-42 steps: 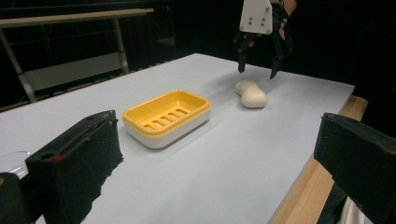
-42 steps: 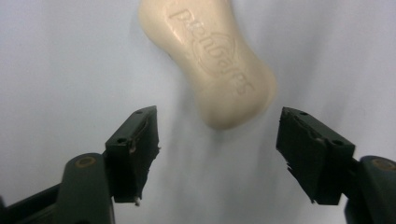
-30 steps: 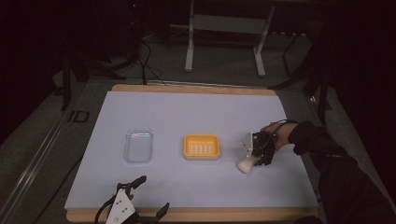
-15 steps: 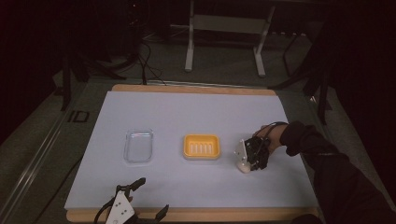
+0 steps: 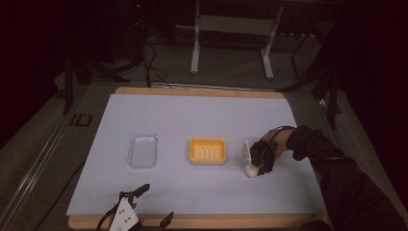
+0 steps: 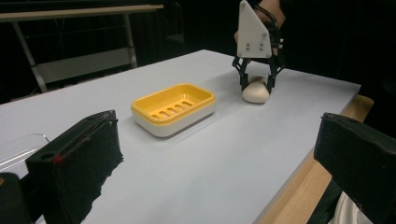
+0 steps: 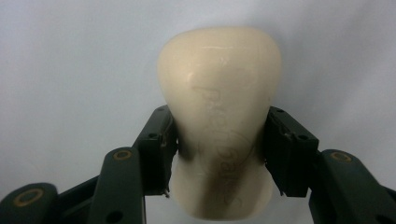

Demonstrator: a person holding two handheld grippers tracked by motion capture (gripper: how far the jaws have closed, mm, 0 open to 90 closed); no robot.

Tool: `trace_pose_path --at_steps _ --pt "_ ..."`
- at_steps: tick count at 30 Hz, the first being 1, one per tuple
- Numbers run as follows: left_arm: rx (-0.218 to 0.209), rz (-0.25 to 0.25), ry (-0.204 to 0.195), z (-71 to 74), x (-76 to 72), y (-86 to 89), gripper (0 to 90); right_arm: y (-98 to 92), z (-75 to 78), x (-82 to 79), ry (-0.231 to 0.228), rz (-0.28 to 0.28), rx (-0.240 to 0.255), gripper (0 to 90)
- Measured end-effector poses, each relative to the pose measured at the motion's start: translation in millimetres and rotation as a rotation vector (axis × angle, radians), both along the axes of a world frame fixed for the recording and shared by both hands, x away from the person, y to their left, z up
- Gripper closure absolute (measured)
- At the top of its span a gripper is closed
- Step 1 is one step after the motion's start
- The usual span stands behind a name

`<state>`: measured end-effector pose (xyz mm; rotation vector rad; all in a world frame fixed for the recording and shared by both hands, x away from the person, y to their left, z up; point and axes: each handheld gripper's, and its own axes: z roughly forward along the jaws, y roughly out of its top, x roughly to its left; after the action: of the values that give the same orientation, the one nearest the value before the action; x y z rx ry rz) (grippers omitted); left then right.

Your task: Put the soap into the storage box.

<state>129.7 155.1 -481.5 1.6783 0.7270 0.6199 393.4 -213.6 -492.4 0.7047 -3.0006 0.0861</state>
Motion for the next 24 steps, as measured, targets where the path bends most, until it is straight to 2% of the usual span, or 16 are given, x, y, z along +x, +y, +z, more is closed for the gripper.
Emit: trace_pose_path --at_steps 1,2,5,7,8,9,11,14,19,24 --pt "0.0 0.0 0.0 0.0 0.0 0.0 0.8 0.0 0.0 0.0 0.0 0.0 0.0 47.3" --pt "-0.002 0.0 -0.001 0.0 -0.1 -0.1 0.8 0.6 -0.5 0.9 0.007 -0.023 -0.006 47.4" --pt "-0.003 0.002 -0.002 0.0 -0.2 -0.1 0.8 0.2 -1.0 0.6 0.007 -0.022 -0.004 47.5" --pt "-0.002 0.002 -0.003 0.1 -0.4 0.0 0.8 0.2 -3.7 1.0 0.027 -0.028 -0.029 39.8" --pt "-0.003 0.003 -0.003 0.1 -0.3 0.0 0.8 0.1 -4.0 0.6 0.033 -0.031 -0.033 43.4" --pt "-0.002 0.002 -0.001 0.0 -0.2 0.1 0.8 -0.5 -3.3 0.4 0.011 -0.025 -0.021 49.2" --pt "-0.001 0.0 -0.002 0.0 0.0 -0.1 0.8 -0.3 -2.9 3.2 0.022 -0.059 -0.017 49.6" --pt "0.001 -0.001 -0.004 0.0 0.1 -0.2 0.8 -1.9 -2.5 3.4 0.022 -0.082 0.002 49.8" --pt "0.003 -0.002 -0.003 0.1 1.1 -0.5 0.8 -5.2 0.1 6.6 0.054 -0.146 0.03 49.9" --pt "0.006 -0.005 -0.003 0.1 2.7 -1.1 0.8 -7.6 3.6 8.6 0.047 -0.194 0.065 49.9"
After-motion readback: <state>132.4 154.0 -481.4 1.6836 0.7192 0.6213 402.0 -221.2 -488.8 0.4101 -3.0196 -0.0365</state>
